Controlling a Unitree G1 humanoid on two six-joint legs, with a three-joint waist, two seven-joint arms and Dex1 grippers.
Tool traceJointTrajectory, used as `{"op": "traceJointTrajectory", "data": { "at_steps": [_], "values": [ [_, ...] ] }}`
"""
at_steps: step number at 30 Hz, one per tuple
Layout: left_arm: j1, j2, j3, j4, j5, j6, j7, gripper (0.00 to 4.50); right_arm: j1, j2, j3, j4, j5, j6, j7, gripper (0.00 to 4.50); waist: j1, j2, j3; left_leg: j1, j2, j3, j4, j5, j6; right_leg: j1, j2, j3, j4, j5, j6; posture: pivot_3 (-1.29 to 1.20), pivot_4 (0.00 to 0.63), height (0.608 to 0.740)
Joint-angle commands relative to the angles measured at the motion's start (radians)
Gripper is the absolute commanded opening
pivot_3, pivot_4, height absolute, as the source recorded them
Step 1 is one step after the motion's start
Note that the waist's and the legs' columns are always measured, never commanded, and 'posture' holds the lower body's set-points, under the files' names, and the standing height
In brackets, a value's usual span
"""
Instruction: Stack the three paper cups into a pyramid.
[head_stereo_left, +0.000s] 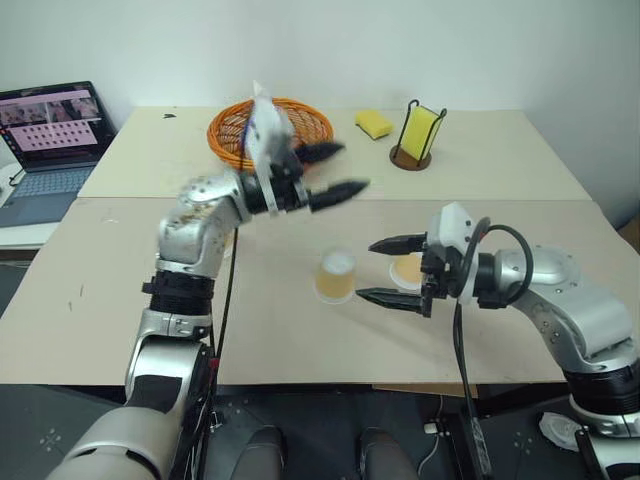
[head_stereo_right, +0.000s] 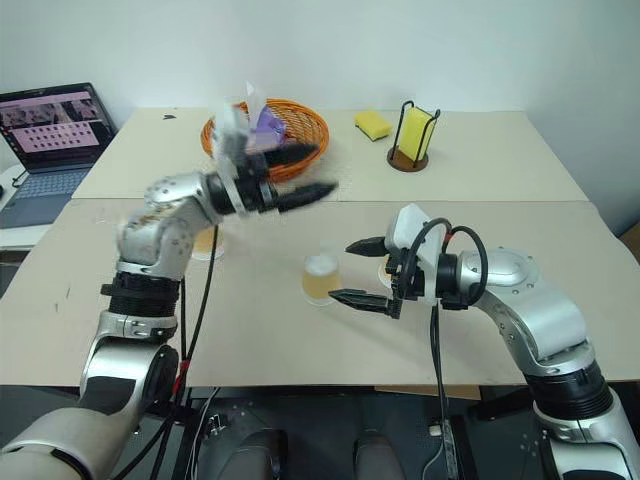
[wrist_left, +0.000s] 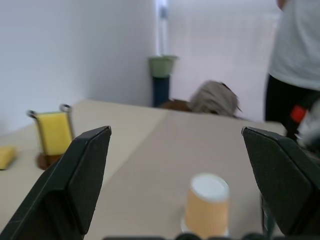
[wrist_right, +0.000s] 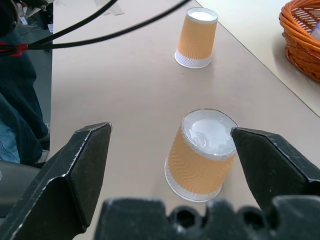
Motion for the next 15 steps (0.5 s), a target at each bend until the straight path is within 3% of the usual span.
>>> {"op": "traceJointTrajectory", "data": {
  "at_steps": [1,7,11,15],
  "values": [
    [0.183,-0.058,0.013,-0.230,0.232,-0.003,0.423,4.46,0.002,0.004,-0.013,-0.024,-0.004,-0.024,0.002,4.50,-0.001,0.000,0.000,0.001,0.000,0.000,0.000,0.000,0.000,0.001,0.000,0.000,-0.001,0.000,0.000,0.00,0.150,0.740],
    [0.538,-0.147,-0.098,-0.518,0.426,0.018,0.679,4.46,0.005,0.006,-0.006,-0.011,0.000,-0.018,0.019,4.50,0.007,0.000,0.000,0.000,-0.001,0.001,0.000,0.000,0.000,-0.002,0.000,0.002,0.004,0.000,0.000,0.00,0.150,0.740],
    [0.630,-0.165,-0.100,-0.553,0.460,0.020,0.730,4.46,-0.017,0.011,0.013,0.025,-0.016,-0.031,0.041,4.50,0.017,0.000,-0.001,0.002,-0.001,0.001,0.001,0.000,0.000,0.001,-0.001,0.001,0.003,0.000,0.000,0.00,0.150,0.740],
    [0.618,-0.166,-0.045,-0.536,0.451,0.032,0.764,4.46,-0.034,0.029,0.023,0.038,-0.022,-0.031,0.044,4.50,0.016,0.000,-0.001,0.002,-0.001,0.001,0.000,0.000,0.000,0.001,0.000,0.001,0.002,0.000,0.000,0.00,0.150,0.740]
  ]
}}
